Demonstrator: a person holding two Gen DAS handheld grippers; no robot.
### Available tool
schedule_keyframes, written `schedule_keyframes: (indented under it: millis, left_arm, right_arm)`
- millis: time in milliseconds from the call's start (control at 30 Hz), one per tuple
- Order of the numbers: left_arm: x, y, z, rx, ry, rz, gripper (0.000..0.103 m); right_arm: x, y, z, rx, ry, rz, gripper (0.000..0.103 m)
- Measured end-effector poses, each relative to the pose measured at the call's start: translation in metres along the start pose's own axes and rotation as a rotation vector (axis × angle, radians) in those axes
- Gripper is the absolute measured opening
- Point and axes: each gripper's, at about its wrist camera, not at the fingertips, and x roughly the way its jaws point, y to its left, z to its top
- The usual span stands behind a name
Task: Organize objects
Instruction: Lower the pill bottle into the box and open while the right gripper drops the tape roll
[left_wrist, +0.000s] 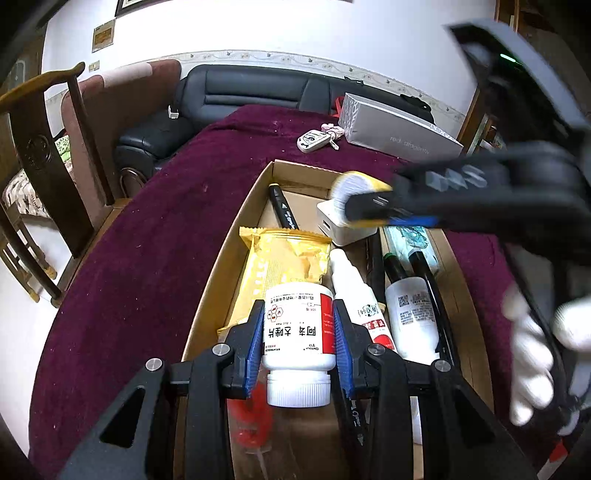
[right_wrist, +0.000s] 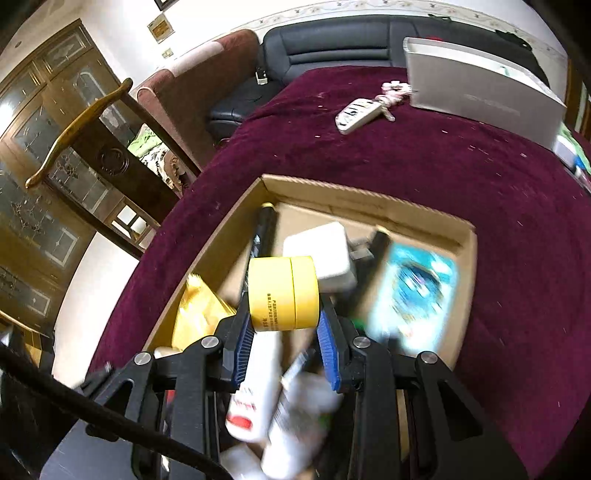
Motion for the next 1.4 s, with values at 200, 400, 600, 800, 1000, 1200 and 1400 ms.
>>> schedule_keyframes:
  millis: [200,400,600,800,1000,1200,1400]
  left_arm:
    - [-0.001,0.002,0.003,-0.007,0.000,-0.017,0.030]
    - [0.000,-0.004,0.004,0.001,0.002,-0.033,0.030]
    - [0.001,-0.002,0.004,-0.013,-0.006,-0.040,0.030]
    - [0.004,-0.003,0.006,-0.017,-0.008,-0.037,0.030]
    - [0.004,-0.006,0.005,-0.009,0.010,-0.018,0.030]
    - [0.001,-0.005,-0.003,-0.015,0.045,-0.004,0.030]
    - [-0.005,0.000,-0.011,-0.048,0.067,0.015,0.031]
  right_arm:
    - [0.029,0.007,0.024,0.000,0.026,-0.014,0.030]
    - [0.049,0.013,0.037,-0.027,0.035,-0.044,0.030]
    - [0.063,0.014,0.045,-0.034,0.048,-0.063,0.030]
    - [0.067,0.010,0.047,-0.034,0.058,-0.057,0.030]
    - [0.064,0.006,0.045,-0.012,0.056,-0.046,0.030]
    - [0.057,0.005,0.043,0.004,0.055,-0.019,0.034]
    - [0.041,0.007,0.046,0.007,0.011,-0.003,0.051]
